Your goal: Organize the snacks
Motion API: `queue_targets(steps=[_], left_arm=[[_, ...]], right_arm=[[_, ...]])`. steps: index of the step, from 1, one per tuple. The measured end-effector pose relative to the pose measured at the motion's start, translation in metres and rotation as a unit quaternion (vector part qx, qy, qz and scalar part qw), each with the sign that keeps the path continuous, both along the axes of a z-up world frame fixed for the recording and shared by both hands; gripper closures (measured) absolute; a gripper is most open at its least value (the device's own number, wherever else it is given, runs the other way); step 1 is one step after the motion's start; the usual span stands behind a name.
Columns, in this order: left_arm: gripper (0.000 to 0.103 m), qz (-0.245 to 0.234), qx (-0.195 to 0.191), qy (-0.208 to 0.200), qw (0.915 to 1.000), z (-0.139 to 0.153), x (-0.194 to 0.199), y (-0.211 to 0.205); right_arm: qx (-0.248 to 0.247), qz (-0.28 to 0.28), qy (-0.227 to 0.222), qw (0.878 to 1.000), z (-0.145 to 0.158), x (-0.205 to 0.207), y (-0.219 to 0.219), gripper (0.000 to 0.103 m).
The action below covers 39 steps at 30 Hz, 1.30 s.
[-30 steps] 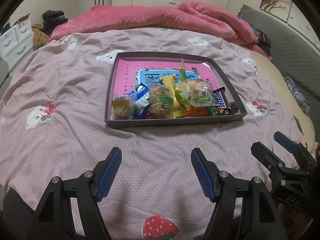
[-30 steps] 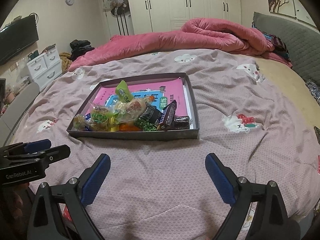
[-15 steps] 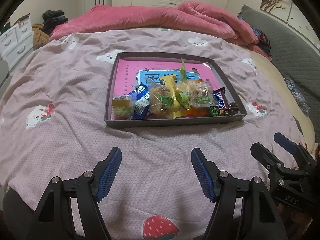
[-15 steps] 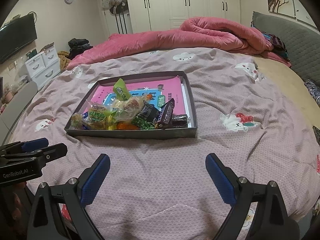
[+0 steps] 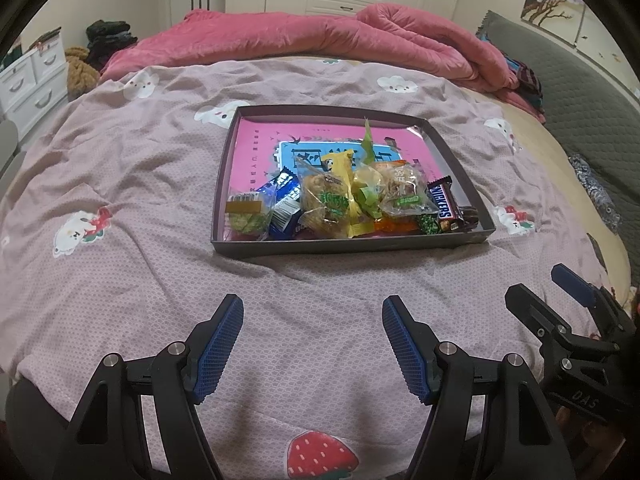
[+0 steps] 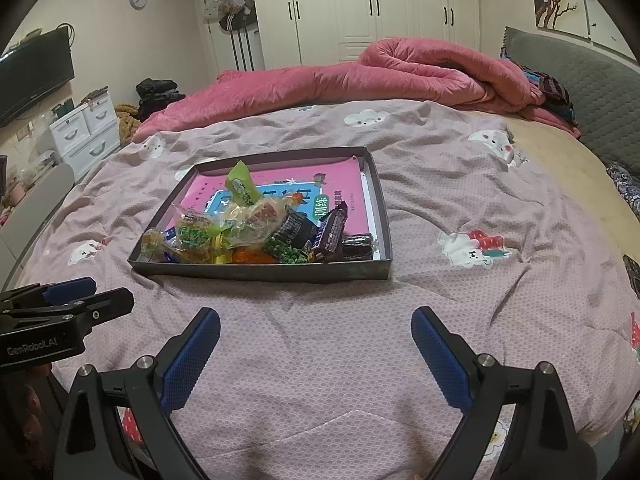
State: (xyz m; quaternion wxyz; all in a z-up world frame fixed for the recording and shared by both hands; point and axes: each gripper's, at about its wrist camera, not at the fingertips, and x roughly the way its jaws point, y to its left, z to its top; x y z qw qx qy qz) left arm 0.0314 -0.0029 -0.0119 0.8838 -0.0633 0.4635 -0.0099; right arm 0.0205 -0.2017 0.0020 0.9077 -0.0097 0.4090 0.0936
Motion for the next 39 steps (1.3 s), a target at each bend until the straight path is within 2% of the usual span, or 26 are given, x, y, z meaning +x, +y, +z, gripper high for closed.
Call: queue_targets(steps=[39], left_arm=[[0.029,0.004,0.002,0.003,1.0000,-0.0009,0.0001,0.0027]], right_arm=[[0.000,0.000,0.001,1.000,-0.0004,-0.0003,-0.0005,0.006]])
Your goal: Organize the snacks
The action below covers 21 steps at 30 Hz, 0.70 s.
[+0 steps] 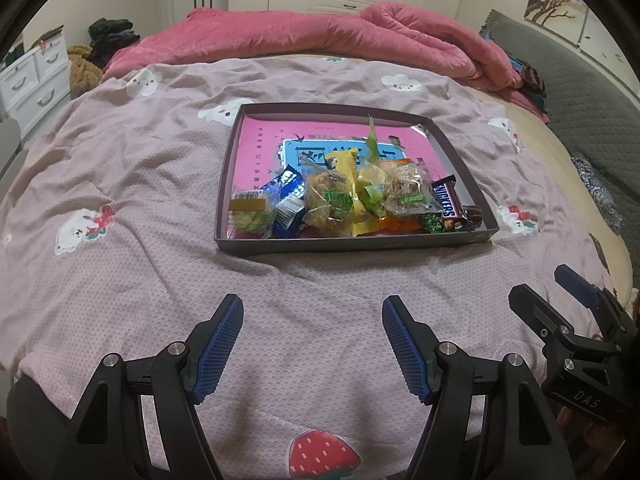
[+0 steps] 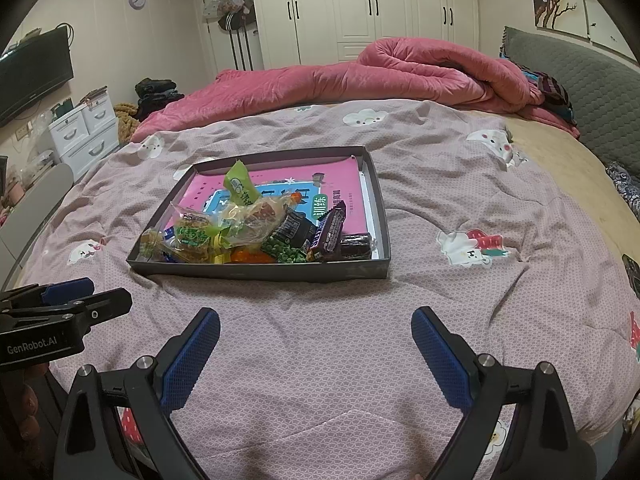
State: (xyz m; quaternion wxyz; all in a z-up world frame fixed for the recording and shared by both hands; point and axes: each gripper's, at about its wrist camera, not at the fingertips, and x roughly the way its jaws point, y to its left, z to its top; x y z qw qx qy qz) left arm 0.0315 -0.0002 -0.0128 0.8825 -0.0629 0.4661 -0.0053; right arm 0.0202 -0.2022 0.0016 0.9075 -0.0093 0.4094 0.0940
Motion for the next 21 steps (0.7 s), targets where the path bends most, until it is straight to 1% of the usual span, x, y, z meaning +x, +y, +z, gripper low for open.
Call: queue_targets(steps=[16,21], left_arm=[[0.029,-0.006,0.007,0.001,1.0000,0.0009,0.0000,-0.0035],[0.029,-0.002,0.009,-0.005,0.9999,0.0020,0.0006,-0.0026]], right_arm=[[-0.001,-0.002,0.000,1.000,-0.0010,-0.0003,-0.0018,0.006],[-0.001,-0.002,-0.001,1.000,-0.0006,-0.0005,-0.0025,0.006]])
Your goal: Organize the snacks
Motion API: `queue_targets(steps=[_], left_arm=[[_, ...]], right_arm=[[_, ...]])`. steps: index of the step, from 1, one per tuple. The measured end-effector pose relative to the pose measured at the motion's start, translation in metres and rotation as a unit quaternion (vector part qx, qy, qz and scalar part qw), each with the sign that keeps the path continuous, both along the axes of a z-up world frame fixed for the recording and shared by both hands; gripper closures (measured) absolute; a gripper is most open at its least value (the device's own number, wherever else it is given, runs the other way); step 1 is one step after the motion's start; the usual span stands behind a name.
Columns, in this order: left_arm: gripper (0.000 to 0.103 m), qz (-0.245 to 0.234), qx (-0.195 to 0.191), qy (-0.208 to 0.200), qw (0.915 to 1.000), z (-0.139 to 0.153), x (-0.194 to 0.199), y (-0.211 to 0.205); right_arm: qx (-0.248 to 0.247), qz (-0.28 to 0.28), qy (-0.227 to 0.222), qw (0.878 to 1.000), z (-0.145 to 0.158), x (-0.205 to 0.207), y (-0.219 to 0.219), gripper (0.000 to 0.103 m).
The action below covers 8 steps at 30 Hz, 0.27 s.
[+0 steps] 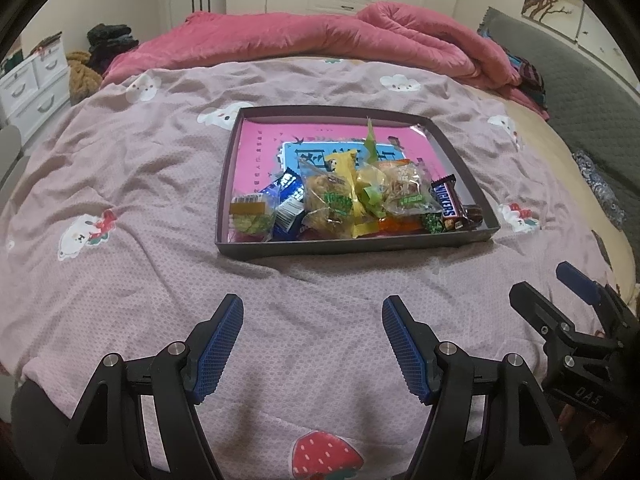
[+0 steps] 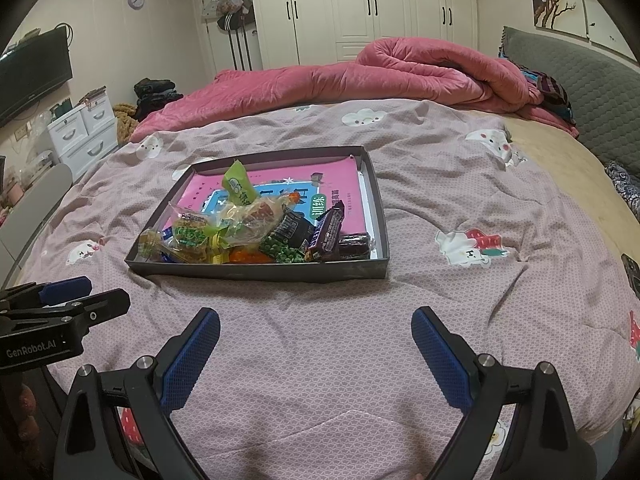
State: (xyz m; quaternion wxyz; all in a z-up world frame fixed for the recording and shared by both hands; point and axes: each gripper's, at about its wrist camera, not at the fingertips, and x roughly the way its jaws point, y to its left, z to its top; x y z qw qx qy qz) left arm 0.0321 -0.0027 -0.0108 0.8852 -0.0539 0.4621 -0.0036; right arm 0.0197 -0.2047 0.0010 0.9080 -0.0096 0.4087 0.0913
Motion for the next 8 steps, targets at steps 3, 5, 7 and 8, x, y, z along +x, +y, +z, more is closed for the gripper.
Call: queue_targets(steps=[3,5,7,8], left_arm=[[0.028,0.005,0.003,-0.006,1.0000,0.000,0.000,0.001],[0.027,0.011,-0.001,-0.016,0.9998,0.002,0.001,0.005],[0.026,0.022,-0.005,-0.023,0.9995,0.003,0.003,0.012],[0.025,0.031,-0.006,-0.027,0.9992,0.003,0.006,0.017]], right_arm=[[0.004,0.001,0.000,1.000,-0.001,0.002,-0.001,0.006],[0.007,0.001,0.002,1.000,-0.002,0.003,-0.001,0.005],[0.010,-0.001,0.000,1.000,-0.003,0.006,-0.004,0.003],[0.013,-0.001,0.000,1.000,-0.004,0.009,-0.005,0.002]])
